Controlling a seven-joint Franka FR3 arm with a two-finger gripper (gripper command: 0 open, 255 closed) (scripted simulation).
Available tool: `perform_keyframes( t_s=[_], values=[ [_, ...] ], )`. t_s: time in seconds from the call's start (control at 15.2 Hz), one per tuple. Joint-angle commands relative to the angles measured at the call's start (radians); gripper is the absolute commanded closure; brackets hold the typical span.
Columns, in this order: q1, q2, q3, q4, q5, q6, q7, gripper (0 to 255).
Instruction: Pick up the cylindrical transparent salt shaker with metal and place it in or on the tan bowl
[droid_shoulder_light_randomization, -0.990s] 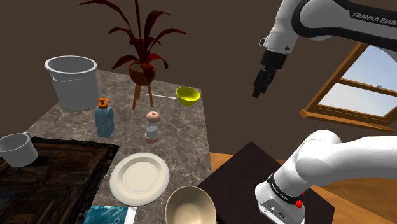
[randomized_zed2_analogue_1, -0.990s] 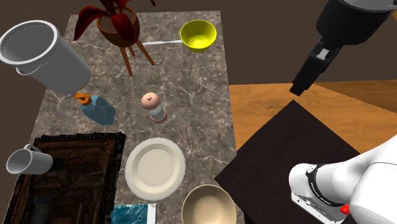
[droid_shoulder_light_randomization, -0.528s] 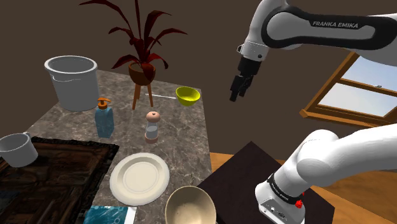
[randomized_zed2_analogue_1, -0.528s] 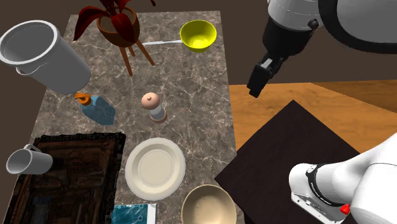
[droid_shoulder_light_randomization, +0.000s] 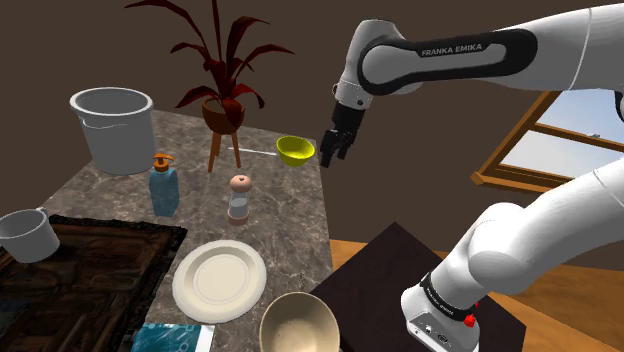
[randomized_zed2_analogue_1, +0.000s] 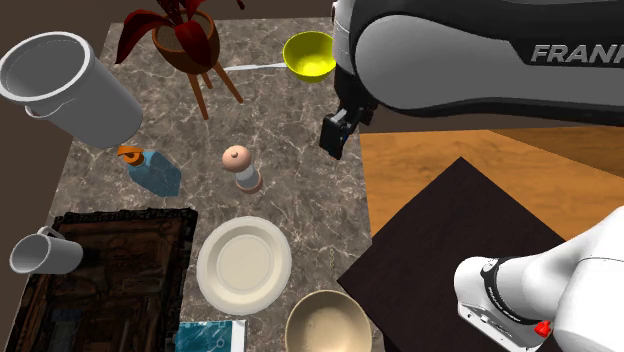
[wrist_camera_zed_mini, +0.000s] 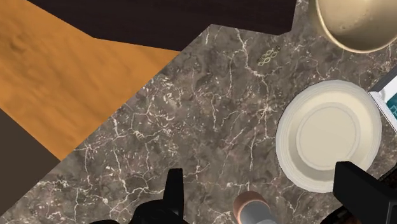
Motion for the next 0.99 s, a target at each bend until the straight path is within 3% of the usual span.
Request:
perform_keyframes(
  t_s=[0.0,0.46,0.92],
  values=[
    [0.009,0.072,0.011,0.030,0.007,0.050,0.003,0],
    [0.039,0.323,0.049,0.175,0.015,0.181,0.026,0],
    [0.074,0.578,0.075,0.381,-0.004,0.255,0.056,0]
  ],
)
